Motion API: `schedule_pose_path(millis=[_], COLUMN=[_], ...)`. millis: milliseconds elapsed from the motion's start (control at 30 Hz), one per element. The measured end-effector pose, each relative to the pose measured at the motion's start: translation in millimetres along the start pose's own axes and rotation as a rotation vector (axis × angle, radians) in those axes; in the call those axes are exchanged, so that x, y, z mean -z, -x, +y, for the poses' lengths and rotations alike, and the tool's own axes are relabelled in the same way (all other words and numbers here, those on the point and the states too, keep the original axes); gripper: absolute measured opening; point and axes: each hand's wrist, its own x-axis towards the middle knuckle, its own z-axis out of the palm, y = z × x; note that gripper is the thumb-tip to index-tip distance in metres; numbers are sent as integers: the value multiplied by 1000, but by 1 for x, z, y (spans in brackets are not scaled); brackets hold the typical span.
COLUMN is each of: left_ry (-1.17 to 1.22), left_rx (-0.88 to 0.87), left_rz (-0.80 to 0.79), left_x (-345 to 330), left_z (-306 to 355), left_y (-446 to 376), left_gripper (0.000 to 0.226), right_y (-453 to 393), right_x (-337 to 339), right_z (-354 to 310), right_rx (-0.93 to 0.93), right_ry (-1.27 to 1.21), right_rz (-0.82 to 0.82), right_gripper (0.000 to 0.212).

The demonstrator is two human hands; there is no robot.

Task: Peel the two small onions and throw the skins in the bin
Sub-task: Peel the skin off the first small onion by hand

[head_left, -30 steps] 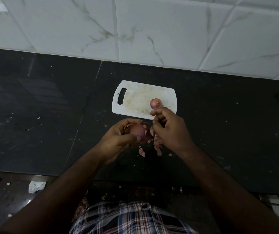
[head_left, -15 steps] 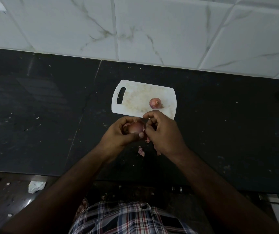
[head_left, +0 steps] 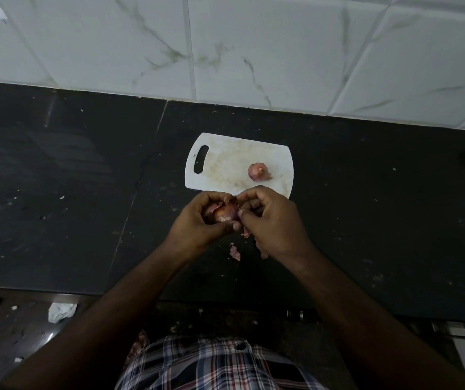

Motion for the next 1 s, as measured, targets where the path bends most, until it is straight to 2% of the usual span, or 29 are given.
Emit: schedule_pose_path(millis=[167,333,433,500,600,800,1000], left_ry=[216,409,368,303,221,105,160], left_rx=[58,169,212,215,171,106,116], left_rz=[-11,-49,-38,-36,-40,-33,-16], left_x=[2,11,12,10,7,4,6], left_z=[1,-1,-6,-8,-7,-4,-5], left_y=[1,-2,-4,-4,-3,-3,-3], left_gripper=[53,61,70,70,66,61,67], right_y=[-5,-3,-5,-7,-7,-4,-4], right_x=[7,14,19,21,15,1,-2], right_z=[20,32,24,18,7,4,6], right_rx=[-44,-60,-11,17,45,55,133], right_ry=[148,235,181,96,-5,8,128], right_rz=[29,-50,-32,17,-21,51,94], right_gripper=[26,20,11,16,24,21,23])
